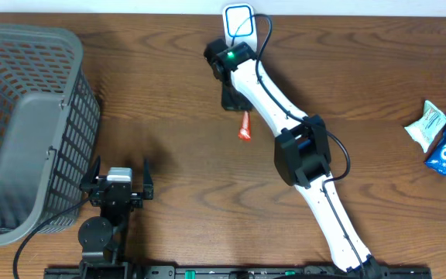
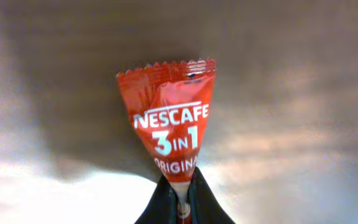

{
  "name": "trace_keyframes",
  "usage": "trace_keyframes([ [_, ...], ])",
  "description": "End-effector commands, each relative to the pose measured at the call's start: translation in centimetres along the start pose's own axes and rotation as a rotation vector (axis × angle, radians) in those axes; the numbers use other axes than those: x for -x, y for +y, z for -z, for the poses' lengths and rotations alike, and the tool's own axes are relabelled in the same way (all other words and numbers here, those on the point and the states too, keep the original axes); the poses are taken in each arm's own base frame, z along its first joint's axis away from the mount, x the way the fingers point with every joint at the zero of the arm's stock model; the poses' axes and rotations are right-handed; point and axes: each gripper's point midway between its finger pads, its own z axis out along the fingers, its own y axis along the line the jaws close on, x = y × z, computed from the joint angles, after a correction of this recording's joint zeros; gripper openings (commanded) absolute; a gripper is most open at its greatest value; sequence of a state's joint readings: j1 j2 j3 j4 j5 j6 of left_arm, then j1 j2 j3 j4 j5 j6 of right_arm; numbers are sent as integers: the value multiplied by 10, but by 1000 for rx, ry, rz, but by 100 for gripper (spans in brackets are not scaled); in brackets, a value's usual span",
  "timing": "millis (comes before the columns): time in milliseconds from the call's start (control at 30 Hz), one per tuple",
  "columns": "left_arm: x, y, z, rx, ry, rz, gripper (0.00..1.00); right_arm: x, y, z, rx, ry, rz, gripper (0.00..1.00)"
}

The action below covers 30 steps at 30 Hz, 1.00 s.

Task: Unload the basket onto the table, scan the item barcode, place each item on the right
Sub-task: 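Carry the Nescafe stick to the right table edge and release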

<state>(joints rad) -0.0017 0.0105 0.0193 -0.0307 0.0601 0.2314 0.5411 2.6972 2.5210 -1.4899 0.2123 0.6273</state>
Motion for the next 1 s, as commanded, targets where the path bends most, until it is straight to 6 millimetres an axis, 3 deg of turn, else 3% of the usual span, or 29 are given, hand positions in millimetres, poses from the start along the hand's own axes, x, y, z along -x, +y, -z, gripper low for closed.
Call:
trace_keyframes([
  [0, -15, -1, -1, -3, 46, 13, 98, -7, -33, 15, 1, 73, 94, 1],
  [200, -15, -1, -1, -3, 46, 13, 98, 6, -106, 69, 22, 54, 30, 1],
  [367, -15, -1, -1, -3, 46, 13, 98, 25, -189, 79, -72, 20, -114, 1],
  [400, -15, -1, -1, -3, 46, 13, 98, 31, -223, 72, -108, 25, -172, 1],
  [633, -15, -1, -1, -3, 46, 13, 98, 42, -346, 18, -235, 49, -409, 1],
  [800, -15, -1, -1, -3, 46, 13, 98, 51, -391, -42, -90, 29, -489, 1],
  [967, -15, -1, -1, -3, 46, 13, 98, 34, -434, -89, -80, 37, -606, 1],
])
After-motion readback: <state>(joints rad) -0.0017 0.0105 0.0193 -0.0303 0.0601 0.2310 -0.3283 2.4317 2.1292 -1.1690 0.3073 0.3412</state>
